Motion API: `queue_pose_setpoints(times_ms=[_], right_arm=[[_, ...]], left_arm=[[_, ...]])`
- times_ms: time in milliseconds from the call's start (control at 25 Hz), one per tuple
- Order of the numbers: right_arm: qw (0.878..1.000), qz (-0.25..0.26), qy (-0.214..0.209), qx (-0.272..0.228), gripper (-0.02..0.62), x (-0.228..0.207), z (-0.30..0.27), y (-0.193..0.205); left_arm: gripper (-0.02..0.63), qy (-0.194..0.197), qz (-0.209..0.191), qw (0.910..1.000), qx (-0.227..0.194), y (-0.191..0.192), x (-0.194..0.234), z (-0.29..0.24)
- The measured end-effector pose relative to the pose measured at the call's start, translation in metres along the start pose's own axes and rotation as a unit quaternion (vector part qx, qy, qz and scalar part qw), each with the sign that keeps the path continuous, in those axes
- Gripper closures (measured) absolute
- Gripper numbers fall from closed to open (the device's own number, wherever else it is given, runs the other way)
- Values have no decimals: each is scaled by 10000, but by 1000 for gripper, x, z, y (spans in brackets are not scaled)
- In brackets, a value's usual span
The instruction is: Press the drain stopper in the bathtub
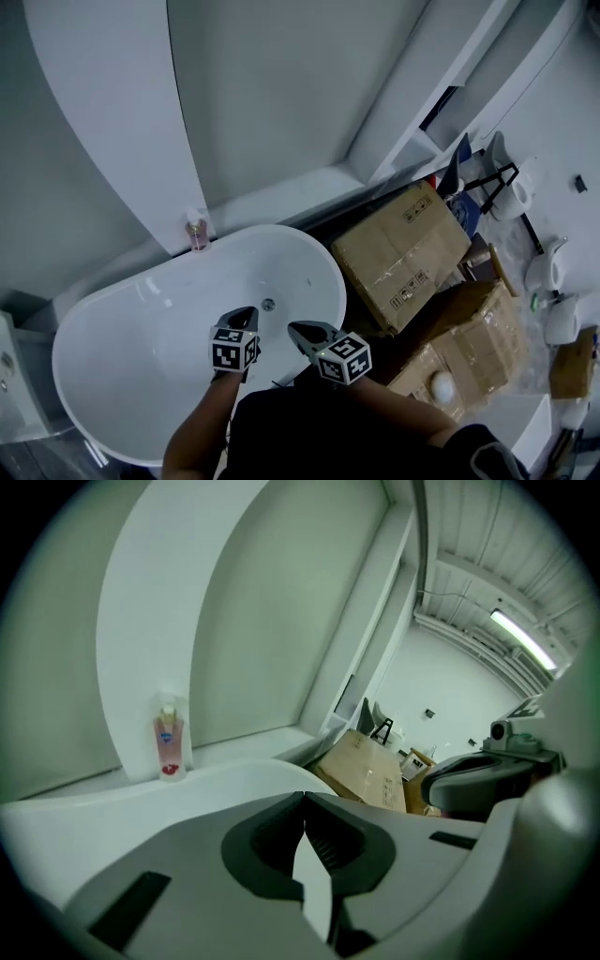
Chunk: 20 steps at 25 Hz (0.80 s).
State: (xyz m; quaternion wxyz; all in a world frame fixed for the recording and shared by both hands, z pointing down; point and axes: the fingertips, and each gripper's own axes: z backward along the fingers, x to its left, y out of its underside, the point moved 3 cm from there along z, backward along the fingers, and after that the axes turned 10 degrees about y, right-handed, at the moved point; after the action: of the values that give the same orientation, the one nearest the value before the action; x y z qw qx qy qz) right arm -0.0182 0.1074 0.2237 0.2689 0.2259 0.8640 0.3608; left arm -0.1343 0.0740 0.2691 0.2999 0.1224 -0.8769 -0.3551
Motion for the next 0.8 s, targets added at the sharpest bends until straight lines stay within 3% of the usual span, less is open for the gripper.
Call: queue_pose_setpoints(times_ms=[200,520,800], right_arm=[[9980,232,111,-582,581,28,32,-35],[9888,405,395,-1382,581,16,104,-70],[9810,450,249,-1869,581,-14,170,-75]], left_arm=[[594,12,-500,9970,-585,-38,-24,59],[594,56,-1527,9827,-1050,-85,-91,94],[594,-133,-1629,9760,-1438,-104,-155,102]])
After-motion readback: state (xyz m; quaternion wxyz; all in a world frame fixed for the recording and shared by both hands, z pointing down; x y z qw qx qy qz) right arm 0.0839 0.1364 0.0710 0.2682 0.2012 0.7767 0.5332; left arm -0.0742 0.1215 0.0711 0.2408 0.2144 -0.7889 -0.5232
